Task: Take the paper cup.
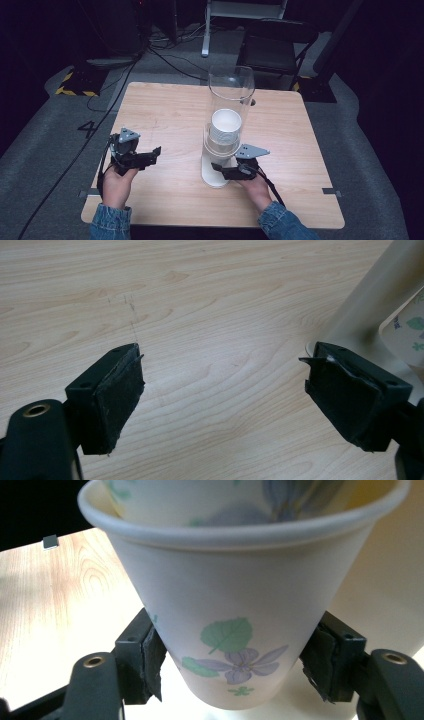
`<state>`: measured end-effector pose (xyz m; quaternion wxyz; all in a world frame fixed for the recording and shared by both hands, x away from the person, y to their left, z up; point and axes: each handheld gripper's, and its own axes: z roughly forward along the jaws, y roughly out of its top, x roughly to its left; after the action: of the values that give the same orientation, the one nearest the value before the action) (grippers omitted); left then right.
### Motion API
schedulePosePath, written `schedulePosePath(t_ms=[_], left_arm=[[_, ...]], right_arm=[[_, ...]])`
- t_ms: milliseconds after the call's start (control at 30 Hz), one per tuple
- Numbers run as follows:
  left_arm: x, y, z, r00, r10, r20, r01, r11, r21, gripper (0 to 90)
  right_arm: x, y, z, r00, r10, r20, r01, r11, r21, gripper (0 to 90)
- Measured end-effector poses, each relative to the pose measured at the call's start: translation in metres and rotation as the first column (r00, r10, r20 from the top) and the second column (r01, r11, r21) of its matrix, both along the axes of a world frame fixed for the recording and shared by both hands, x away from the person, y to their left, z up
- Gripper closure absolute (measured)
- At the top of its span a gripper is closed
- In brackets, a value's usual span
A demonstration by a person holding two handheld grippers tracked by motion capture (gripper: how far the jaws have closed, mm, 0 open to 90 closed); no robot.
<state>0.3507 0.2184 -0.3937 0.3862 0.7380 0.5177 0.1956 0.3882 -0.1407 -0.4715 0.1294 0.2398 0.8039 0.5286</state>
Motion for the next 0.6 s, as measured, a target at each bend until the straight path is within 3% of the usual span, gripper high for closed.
schedulePosePath(t_ms=[233, 400, 600], left_arm=[[0.001, 0.0, 0.0, 1.0, -0.003, 0.001, 0.003, 1.0, -0.001, 15.6], [0.002, 0.0, 0.0, 1.0, -0.004, 0.003, 0.004, 1.0, -0.002, 15.6], [0.002, 0.001, 0.001, 1.0, -0.003, -0.002, 0.003, 1.0, -0.008, 15.6]], right_arm=[[0.0, 0.001, -0.009, 0.9996, 0.009, -0.026, -0.01, 0.9992, -0.038, 33.3], [-0.001, 0.004, -0.012, 0.9991, 0.004, -0.042, -0.008, 0.9949, -0.1, 33.2], [-0.004, 0.005, -0.016, 0.9978, 0.011, -0.066, -0.017, 0.9947, -0.101, 33.1]])
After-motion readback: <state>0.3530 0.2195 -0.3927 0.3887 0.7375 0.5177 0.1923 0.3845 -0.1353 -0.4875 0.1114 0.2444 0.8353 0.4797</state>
